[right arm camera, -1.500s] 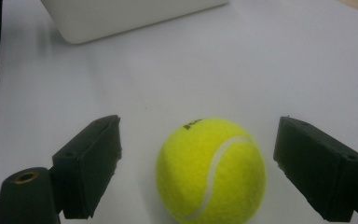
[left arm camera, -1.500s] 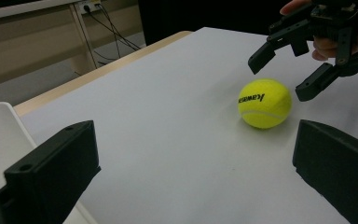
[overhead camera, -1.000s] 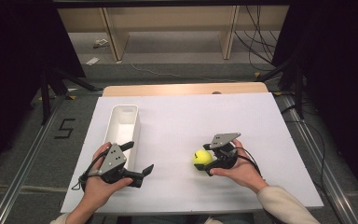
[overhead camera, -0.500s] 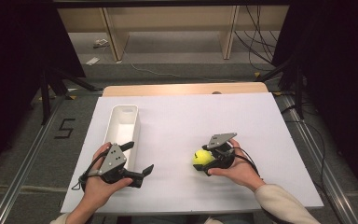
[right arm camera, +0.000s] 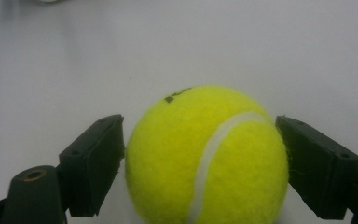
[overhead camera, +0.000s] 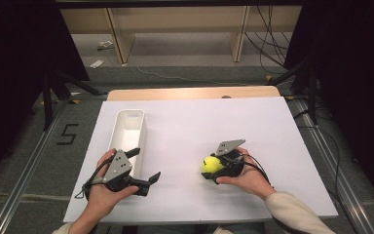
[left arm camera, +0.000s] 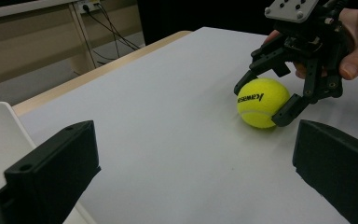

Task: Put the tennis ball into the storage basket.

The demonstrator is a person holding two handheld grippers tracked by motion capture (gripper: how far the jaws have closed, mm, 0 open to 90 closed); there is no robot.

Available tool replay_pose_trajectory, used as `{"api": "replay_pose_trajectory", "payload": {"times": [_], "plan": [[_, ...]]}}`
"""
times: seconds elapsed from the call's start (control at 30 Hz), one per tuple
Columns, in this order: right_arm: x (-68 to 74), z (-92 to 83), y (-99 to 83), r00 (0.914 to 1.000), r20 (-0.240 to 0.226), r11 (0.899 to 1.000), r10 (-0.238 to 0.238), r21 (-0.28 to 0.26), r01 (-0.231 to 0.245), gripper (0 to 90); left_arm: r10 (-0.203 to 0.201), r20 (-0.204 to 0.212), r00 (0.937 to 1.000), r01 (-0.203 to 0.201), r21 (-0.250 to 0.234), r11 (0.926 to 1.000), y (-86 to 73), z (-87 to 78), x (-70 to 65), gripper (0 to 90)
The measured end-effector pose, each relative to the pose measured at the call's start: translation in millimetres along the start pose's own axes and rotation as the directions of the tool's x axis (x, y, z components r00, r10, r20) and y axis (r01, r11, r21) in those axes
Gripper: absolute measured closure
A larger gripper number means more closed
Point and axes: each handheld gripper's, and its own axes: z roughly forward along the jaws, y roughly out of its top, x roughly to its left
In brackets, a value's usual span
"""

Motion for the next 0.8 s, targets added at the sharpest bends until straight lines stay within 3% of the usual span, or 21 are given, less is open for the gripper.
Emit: {"api": "replay_pose_trajectory", "payload": {"times": [0.3,0.8], "plan": [[-0.3,0.7,-0.5,0.9999,0.012,1.000,0.000,0.009,0.000,25.4,0.000,0.001,1.0000,0.000,0.001,1.0000,-0.1,0.3,0.0,0.0],[1.9,-2.1,3.3,0.9994,0.025,1.000,-0.024,0.005,0.024,26.8,-0.001,0.001,1.0000,0.001,-0.001,1.0000,0.0,-0.2,0.1,0.0]]}}
